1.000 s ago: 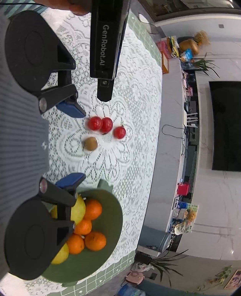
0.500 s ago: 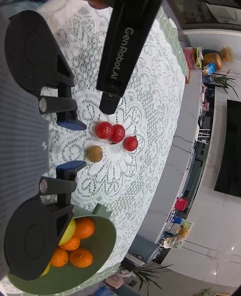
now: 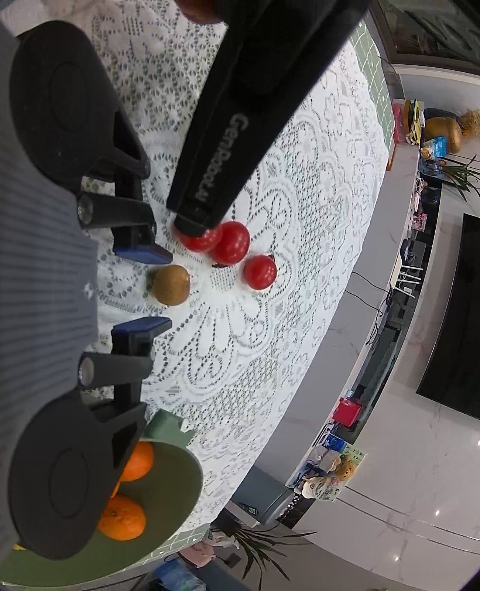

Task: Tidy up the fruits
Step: 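Grasp a red tomato with the left tool while the right tool grasps the brown kiwi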

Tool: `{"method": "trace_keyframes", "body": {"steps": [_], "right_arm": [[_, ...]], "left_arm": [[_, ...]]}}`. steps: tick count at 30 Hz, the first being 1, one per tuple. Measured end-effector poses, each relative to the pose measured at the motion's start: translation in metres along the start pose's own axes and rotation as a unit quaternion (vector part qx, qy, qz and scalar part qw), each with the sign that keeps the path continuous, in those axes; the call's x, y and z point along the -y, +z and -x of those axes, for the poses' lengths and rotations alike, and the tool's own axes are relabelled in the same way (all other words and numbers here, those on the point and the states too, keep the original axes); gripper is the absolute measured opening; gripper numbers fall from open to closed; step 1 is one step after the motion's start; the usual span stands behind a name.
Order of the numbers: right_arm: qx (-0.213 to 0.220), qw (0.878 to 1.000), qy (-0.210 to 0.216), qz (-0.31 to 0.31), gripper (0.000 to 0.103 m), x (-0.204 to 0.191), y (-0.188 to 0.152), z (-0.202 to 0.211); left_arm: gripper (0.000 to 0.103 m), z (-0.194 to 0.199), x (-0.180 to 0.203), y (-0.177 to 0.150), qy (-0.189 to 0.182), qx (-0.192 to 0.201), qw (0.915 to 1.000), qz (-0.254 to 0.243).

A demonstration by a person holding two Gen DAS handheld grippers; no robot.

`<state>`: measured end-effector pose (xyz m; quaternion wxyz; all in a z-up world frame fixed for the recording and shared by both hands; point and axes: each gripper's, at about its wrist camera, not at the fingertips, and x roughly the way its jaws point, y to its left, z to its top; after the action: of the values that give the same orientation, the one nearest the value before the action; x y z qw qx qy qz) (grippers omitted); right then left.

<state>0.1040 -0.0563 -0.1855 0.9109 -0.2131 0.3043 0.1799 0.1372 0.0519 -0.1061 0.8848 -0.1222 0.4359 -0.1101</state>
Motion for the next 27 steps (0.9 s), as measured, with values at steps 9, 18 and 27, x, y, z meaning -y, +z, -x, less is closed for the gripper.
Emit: {"method": "trace_keyframes", "body": {"steps": [9,18,27], "right_arm": [[0.000,1.000,0.014,-0.002,0.027,0.002,0.001,-0.013],[-0.004,1.000,0.025,-0.012,0.025,0.003,0.000,-0.021],[-0.001,1.000,0.028,-0.012,0.024,0.004,0.000,-0.020]], "left_arm": [[0.045,-0.017,-0.001,0.007,-0.003,-0.011,0.9999,0.005],[0.039,-0.021,-0.001,0.009,-0.004,-0.013,0.9999,0.001],[0.035,-0.020,0.001,0.008,-0.002,-0.010,1.0000,0.000]]}}
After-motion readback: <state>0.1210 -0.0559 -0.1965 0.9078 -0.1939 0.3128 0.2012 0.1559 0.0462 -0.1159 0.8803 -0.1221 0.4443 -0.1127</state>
